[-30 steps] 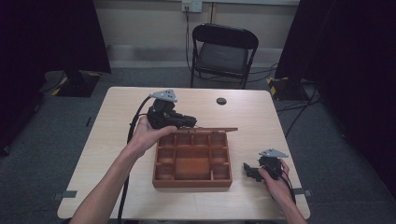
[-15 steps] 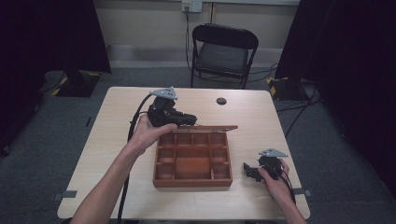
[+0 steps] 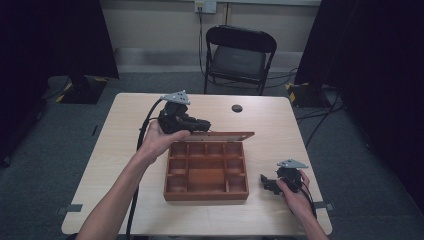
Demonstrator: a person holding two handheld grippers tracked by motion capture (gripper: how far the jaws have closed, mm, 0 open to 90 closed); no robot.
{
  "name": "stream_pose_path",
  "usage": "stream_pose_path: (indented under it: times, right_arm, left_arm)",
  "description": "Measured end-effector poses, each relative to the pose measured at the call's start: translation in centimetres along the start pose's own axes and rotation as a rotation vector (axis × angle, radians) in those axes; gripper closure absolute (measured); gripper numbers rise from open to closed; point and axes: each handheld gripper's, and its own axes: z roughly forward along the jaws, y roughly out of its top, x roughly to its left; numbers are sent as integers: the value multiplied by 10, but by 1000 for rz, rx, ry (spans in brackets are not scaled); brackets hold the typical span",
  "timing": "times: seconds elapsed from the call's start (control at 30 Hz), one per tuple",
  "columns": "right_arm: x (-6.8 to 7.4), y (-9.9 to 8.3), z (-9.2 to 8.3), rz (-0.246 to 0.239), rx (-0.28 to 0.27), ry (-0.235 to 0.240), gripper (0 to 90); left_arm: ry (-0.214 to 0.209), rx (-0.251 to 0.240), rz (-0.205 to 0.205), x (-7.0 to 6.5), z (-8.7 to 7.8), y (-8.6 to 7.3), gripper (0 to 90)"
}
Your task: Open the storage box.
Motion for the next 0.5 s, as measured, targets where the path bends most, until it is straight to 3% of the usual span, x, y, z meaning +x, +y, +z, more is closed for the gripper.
stream_pose_path:
  times: [0.5]
  right_arm:
    - [0,0,0,-1,1,0,102]
  left_arm:
    - [17,-19,9,3,0,2,854]
